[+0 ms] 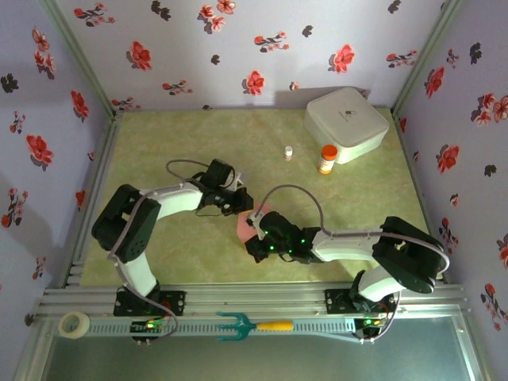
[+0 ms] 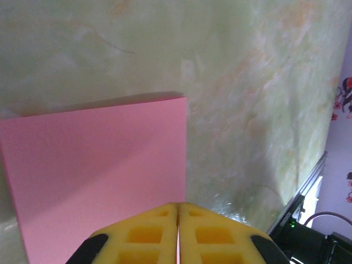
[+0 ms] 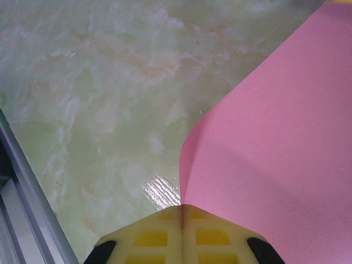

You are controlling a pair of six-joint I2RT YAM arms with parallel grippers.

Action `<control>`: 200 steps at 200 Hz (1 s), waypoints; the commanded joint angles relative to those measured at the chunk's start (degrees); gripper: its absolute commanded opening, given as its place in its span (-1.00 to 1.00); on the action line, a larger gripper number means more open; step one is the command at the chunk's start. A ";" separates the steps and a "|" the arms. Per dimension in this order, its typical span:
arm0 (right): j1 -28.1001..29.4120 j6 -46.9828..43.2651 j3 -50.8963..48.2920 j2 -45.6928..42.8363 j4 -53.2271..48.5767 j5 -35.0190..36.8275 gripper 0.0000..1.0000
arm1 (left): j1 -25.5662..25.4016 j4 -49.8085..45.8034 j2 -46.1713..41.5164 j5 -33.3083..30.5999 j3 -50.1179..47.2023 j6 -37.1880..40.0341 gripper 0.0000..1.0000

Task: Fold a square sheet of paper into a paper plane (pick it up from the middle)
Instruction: Third fold the triangle at the center of the table.

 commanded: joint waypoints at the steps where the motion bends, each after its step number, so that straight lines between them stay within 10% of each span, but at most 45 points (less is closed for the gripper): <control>1: -0.61 0.96 -0.43 0.13 0.79 -1.37 -0.98 | -0.42 0.04 3.17 0.97 1.60 1.60 -0.82; 200: -7.43 3.77 3.58 2.04 -11.32 3.28 -0.93 | -0.44 4.05 6.52 -0.74 -2.70 -1.00 -0.91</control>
